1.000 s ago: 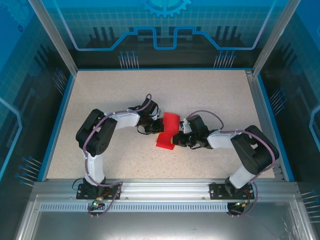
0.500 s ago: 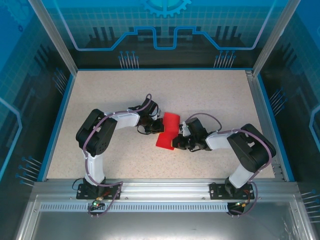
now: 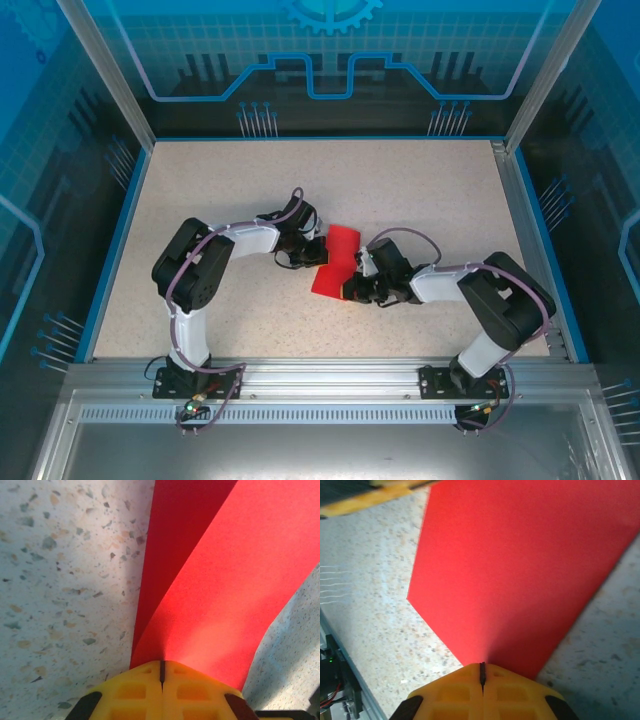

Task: Fold a paper plane with a square sheet of paper (pick it up from the middle)
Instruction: Fold the square sheet of paper in half at the center of the table.

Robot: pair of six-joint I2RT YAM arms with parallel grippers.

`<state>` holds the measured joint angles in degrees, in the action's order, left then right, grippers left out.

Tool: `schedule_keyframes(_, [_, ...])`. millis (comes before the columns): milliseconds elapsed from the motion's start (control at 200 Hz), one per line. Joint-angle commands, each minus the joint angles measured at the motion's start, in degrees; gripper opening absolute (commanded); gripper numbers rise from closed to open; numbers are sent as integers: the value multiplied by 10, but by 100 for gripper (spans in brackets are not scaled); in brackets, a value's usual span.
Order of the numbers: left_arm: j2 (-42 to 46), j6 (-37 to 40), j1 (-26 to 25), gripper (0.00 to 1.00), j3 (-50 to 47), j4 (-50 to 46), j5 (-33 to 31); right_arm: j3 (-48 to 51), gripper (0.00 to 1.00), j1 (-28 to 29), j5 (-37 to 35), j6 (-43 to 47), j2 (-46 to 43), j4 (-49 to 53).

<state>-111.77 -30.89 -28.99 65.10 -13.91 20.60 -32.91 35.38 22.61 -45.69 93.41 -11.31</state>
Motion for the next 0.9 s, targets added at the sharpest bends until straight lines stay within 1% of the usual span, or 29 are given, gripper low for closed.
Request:
schedule_keyframes(0, [-35,15,-10,0,-24,-26,-21,1,0,10,-11,-1,22,17])
schedule_keyframes(310, [-34,14,-10,0,-31,-23,-21,-2,1,10,-4,0,-37,23])
schedule_keyframes(465, [-33,15,-10,0,-32,-22,-21,4,1,10,-10,3,-19,24])
schedule_keyframes(570, [-30,12,-10,0,-31,-23,-19,13,0,12,5,-4,11,13])
schedule_keyframes(715, [-26,11,-10,0,-28,-29,-20,29,0,10,-8,-3,5,26])
schedule_keyframes(815, [-22,10,-10,0,-29,-34,-20,20,0,0,3,-2,-22,45])
schedule_keyframes(895, [-21,9,-10,0,-29,-31,-19,-7,0,-17,-4,14,-62,85])
